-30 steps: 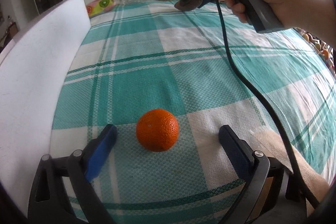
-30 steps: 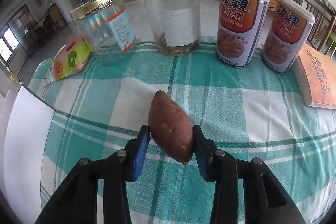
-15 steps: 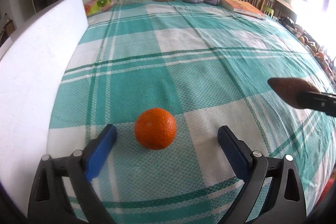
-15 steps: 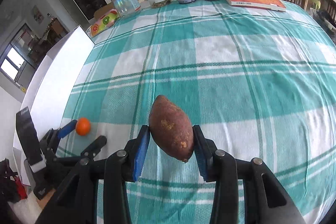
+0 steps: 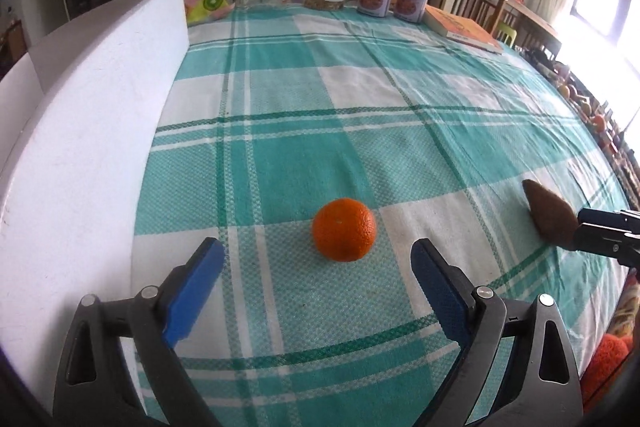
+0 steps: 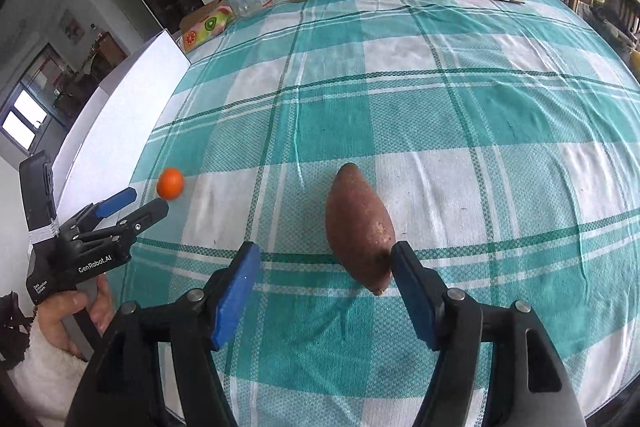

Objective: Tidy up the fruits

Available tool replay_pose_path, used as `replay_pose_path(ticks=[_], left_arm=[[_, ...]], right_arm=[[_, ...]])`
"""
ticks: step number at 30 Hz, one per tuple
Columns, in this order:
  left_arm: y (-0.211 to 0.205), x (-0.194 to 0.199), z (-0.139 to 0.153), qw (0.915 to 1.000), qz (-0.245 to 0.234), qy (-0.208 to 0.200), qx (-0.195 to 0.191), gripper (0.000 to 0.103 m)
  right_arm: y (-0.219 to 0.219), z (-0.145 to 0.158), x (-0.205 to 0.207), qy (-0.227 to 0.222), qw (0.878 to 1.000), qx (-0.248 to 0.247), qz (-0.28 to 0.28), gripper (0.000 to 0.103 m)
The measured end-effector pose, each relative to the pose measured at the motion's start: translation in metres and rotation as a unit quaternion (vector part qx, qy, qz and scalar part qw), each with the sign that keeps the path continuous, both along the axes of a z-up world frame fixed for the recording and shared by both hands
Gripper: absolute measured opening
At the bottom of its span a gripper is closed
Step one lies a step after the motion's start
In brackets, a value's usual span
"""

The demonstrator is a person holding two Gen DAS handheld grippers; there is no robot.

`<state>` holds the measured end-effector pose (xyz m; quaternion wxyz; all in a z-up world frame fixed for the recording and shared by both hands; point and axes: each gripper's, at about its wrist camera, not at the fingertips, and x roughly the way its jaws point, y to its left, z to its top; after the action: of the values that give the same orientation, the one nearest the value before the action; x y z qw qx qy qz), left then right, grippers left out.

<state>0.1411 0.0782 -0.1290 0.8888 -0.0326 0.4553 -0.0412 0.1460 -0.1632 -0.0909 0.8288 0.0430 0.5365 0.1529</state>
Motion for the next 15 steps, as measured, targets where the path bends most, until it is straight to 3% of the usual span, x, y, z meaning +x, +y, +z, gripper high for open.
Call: replay_pose_path(ticks=[1, 3, 6, 8, 9, 11, 13, 15], left_arm=[[-0.002, 0.004, -0.001, 1.0000, -0.005, 0.006, 0.003, 0.067], [-0.008, 0.012, -0.006, 0.9994, -0.025, 0.025, -0.001, 0.034], [-0.016, 0.009, -0.006, 0.9989, -0.037, 0.018, 0.022, 0.032], [-0.018, 0.003, -0.006, 0.9989, -0.042, 0.017, 0.013, 0.032], [-0.018, 0.001, -0.006, 0.9989, -0.043, 0.016, 0.008, 0.031], [-0.016, -0.005, -0.006, 0.9991, -0.040, 0.015, -0.003, 0.031], [-0.011, -0.010, -0.002, 0.9989, -0.034, 0.015, -0.029, 0.030], [-0.003, -0.018, 0.009, 0.9978, -0.026, 0.009, -0.060, 0.030]], right_arm=[[0.005, -0.001, 0.007, 0.010, 1.000, -0.012, 0.005, 0.069], [0.012, -0.005, 0.019, 0.028, 0.999, -0.044, 0.004, 0.070], [0.010, -0.013, 0.033, 0.067, 0.994, -0.084, -0.007, 0.059], [0.006, -0.019, 0.039, 0.093, 0.992, -0.089, 0.001, 0.043], [0.003, -0.025, 0.042, 0.109, 0.990, -0.089, 0.007, 0.040], [0.001, -0.034, 0.045, 0.122, 0.988, -0.089, 0.015, 0.038], [-0.001, -0.029, 0.043, 0.104, 0.990, -0.092, 0.009, 0.037], [-0.007, -0.023, 0.037, 0.086, 0.995, -0.057, -0.015, 0.037]])
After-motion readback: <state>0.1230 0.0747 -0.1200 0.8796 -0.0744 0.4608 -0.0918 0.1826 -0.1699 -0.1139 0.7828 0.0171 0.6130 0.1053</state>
